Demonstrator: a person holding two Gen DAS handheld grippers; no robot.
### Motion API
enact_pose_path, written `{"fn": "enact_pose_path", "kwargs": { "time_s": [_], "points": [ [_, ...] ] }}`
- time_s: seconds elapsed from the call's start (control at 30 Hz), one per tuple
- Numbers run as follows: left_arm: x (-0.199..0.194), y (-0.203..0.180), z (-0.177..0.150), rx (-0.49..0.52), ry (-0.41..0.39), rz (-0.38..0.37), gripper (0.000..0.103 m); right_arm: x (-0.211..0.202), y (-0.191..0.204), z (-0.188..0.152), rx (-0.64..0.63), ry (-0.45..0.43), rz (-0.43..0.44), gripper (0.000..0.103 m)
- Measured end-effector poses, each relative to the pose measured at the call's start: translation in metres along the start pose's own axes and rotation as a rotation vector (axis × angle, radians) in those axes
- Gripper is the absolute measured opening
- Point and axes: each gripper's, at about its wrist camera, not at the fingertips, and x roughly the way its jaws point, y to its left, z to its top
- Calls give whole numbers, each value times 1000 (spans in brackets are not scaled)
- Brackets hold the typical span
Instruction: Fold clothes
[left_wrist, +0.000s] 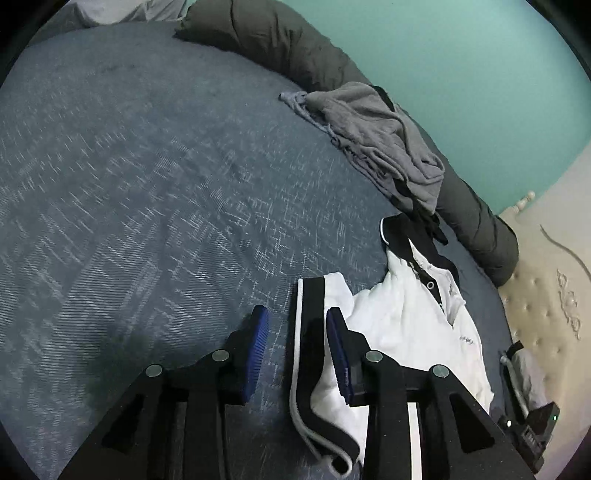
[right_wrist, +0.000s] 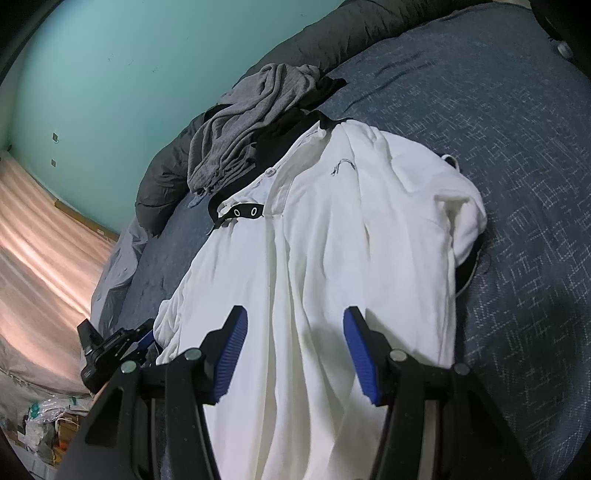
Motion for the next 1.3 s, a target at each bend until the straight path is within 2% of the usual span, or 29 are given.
{"fn": "enact_pose_path", "kwargs": {
  "time_s": [0.17,0.2,0.23,0.3,0.37,0.53,0.63,0.83,1.07,1.17,1.27,1.3],
  "points": [
    [16,-9,-5,24,17,9,35,0,-5,1,13,4,2,55],
    [16,-10,-6,31,17,11,32,0,-6,2,17,3,3,55],
    [16,-10,-7,35,18,10,18,-1,-6,2,19,3,4,55],
    [15,-10,-8,44,21,10,4,-2,-5,1,16,2,5,55],
    [14,-10,-10,43,23,3,2,-4,-4,1,12,-1,7,55],
    [3,-13,-8,53,-10,8,2,-4,-3,1,12,-3,9,55],
    [-9,-14,-4,57,-51,40,1,-3,-2,1,11,0,8,55],
    [-50,-3,2,15,-190,133,1,-3,-2,1,9,-3,7,55],
    [-42,35,3,-100,-157,157,2,-6,-2,2,6,-11,3,55],
    [-37,37,0,-117,-113,143,2,-5,-2,3,5,-6,1,55],
    [-38,33,-5,-106,-94,137,8,-7,-1,4,3,-14,0,55],
    [-43,31,-7,-105,-100,133,14,-9,0,5,3,-19,1,55]
  ]
}}
